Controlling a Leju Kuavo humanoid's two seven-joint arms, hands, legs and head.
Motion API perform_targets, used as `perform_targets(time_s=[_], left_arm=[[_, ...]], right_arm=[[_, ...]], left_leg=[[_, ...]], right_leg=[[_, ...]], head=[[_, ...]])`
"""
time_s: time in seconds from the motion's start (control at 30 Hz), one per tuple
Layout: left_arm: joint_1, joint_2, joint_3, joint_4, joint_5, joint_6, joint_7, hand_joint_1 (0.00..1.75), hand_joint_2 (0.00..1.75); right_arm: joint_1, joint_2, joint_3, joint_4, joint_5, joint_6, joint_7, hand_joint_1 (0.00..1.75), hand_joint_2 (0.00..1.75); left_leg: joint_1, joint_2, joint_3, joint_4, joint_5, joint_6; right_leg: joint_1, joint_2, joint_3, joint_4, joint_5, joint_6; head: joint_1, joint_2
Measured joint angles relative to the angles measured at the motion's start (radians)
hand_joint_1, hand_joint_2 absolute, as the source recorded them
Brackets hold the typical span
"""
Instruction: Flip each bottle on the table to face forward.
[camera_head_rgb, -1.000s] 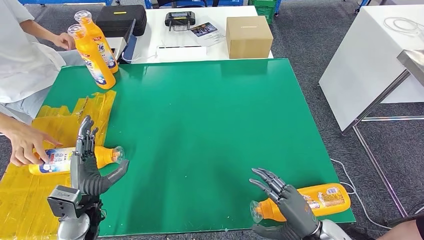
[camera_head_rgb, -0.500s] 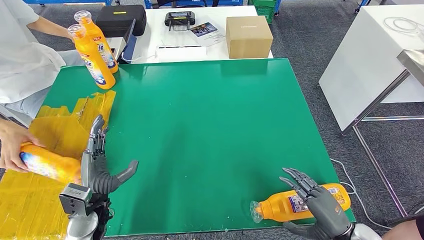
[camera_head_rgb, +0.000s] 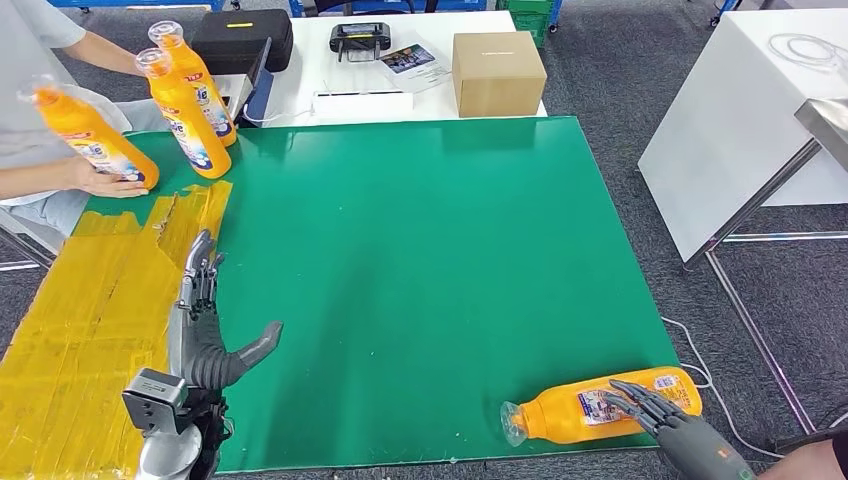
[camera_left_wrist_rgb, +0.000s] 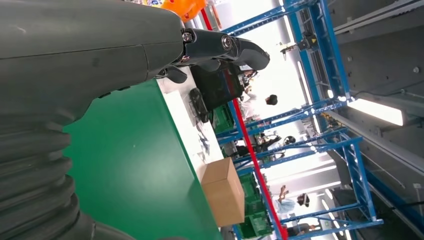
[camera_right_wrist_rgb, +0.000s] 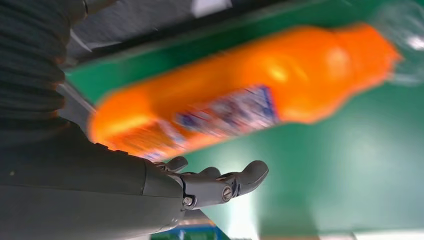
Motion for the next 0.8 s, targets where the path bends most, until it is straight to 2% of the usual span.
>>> perform_targets(time_s=[0.07, 0.17, 0.37, 0.43, 0.63, 0.8], left_arm=[[-0.002, 0.005, -0.003, 0.000, 0.005, 0.001, 0.000, 0.00, 1.75], [-0.003, 0.010, -0.006, 0.000, 0.006, 0.001, 0.000, 0.00, 1.75], [-0.004, 0.014, -0.008, 0.000, 0.005, 0.001, 0.000, 0.00, 1.75], [-0.003, 0.014, -0.007, 0.000, 0.000, -0.001, 0.000, 0.00, 1.75], [0.001, 0.010, -0.006, 0.000, -0.020, -0.017, 0.000, 0.00, 1.75], [0.004, 0.003, -0.003, -0.001, -0.027, -0.024, 0.000, 0.00, 1.75]], right_arm=[[0.036, -0.049, -0.004, -0.015, -0.021, -0.009, 0.019, 0.00, 1.75], [0.062, -0.092, -0.002, -0.027, -0.027, -0.024, 0.039, 0.00, 1.75], [0.055, -0.122, 0.011, -0.030, 0.006, -0.065, 0.050, 0.00, 1.75], [0.011, -0.092, 0.017, -0.018, 0.064, -0.105, 0.030, 0.00, 1.75], [-0.136, 0.067, 0.026, 0.043, 0.218, -0.178, -0.018, 0.00, 1.75], [-0.207, 0.157, 0.008, 0.089, 0.319, -0.184, -0.008, 0.00, 1.75]], left_leg=[[0.000, 0.001, 0.000, 0.000, 0.000, 0.000], [0.000, 0.001, 0.001, 0.000, 0.000, 0.001], [0.000, 0.001, 0.002, 0.000, 0.000, 0.001], [0.001, 0.003, 0.002, 0.000, 0.000, 0.001], [0.001, 0.005, 0.003, 0.000, 0.000, 0.001], [0.001, 0.005, 0.003, 0.000, 0.000, 0.001]], right_leg=[[0.000, 0.001, 0.000, 0.000, 0.000, 0.000], [0.000, 0.001, 0.000, 0.000, 0.000, 0.000], [0.001, 0.001, 0.001, 0.000, 0.000, 0.000], [0.001, 0.003, 0.001, 0.000, 0.000, 0.000], [0.001, 0.005, 0.001, 0.000, 0.000, 0.000], [0.001, 0.005, 0.002, 0.000, 0.000, 0.000]], head=[[0.000, 0.000], [0.000, 0.000], [0.000, 0.000], [0.000, 0.000], [0.000, 0.000], [0.000, 0.000]])
